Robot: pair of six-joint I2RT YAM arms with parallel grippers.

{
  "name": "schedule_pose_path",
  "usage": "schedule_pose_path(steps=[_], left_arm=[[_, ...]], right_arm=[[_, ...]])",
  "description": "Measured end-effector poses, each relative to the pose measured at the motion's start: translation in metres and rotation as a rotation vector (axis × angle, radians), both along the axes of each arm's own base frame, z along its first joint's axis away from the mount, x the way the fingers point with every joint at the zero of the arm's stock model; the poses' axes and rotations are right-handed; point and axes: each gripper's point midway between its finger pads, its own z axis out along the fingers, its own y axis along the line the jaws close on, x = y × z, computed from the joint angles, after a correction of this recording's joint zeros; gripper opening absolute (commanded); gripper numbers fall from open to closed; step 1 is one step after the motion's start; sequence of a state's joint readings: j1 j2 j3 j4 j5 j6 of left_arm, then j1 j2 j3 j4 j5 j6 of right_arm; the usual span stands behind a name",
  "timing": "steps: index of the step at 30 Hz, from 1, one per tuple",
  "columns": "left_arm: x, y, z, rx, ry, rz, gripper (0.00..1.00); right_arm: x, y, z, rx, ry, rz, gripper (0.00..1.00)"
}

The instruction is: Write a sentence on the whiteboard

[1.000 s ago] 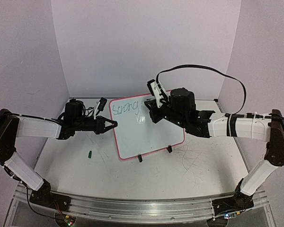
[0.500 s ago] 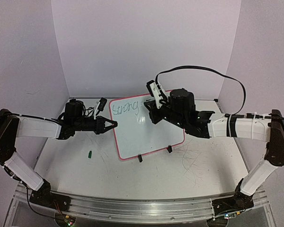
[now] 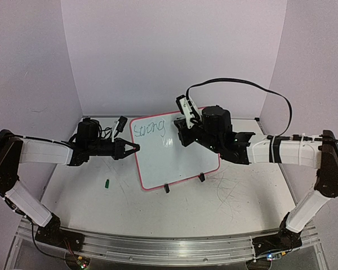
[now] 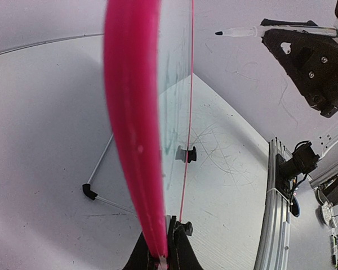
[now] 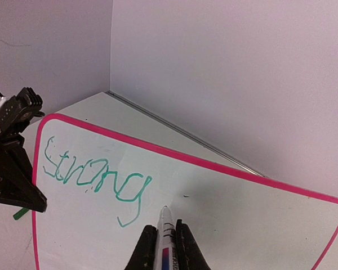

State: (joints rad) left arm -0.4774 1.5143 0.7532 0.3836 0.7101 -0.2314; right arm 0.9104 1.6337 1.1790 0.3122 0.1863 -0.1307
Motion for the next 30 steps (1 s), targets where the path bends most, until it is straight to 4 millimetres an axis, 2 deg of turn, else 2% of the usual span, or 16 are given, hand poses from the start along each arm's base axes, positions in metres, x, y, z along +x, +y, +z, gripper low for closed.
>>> schedule_pose_path(steps=[8, 18, 30], left_arm=[[0.0, 0.0, 0.0, 0.0, 0.0, 0.0, 0.0], [0.001, -0.001, 0.002, 0.004, 0.003, 0.0, 0.0], [0.001, -0.001, 0.001, 0.007, -0.001, -0.001, 0.0]], right_arm=[[0.004, -0.003, 0.001, 0.004, -0.011, -0.033, 0.0], [0.01, 0.003, -0.011, -0.011, -0.002, -0.036, 0.0], [0.019, 0.006, 0.002, 0.013, -0.028, -0.071, 0.0]])
